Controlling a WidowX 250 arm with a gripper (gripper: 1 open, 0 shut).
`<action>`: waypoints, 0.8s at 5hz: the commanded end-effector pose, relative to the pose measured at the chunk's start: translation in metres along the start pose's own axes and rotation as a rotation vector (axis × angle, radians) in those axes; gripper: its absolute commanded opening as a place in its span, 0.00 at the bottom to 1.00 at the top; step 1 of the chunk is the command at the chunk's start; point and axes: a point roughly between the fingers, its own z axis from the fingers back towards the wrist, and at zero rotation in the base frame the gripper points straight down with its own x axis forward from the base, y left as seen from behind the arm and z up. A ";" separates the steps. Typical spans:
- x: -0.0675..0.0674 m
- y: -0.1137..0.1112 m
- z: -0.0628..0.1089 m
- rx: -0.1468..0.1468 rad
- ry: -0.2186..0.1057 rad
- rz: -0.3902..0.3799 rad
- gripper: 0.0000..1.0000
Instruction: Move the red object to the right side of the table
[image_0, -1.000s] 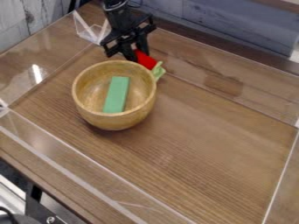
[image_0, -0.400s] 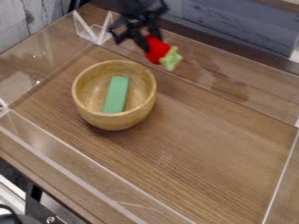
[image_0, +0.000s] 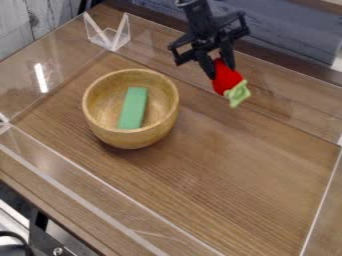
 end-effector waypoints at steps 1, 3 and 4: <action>-0.030 -0.034 -0.004 -0.015 0.010 -0.167 0.00; -0.068 -0.058 -0.059 0.087 0.092 -0.422 0.00; -0.064 -0.062 -0.048 0.090 0.094 -0.514 0.00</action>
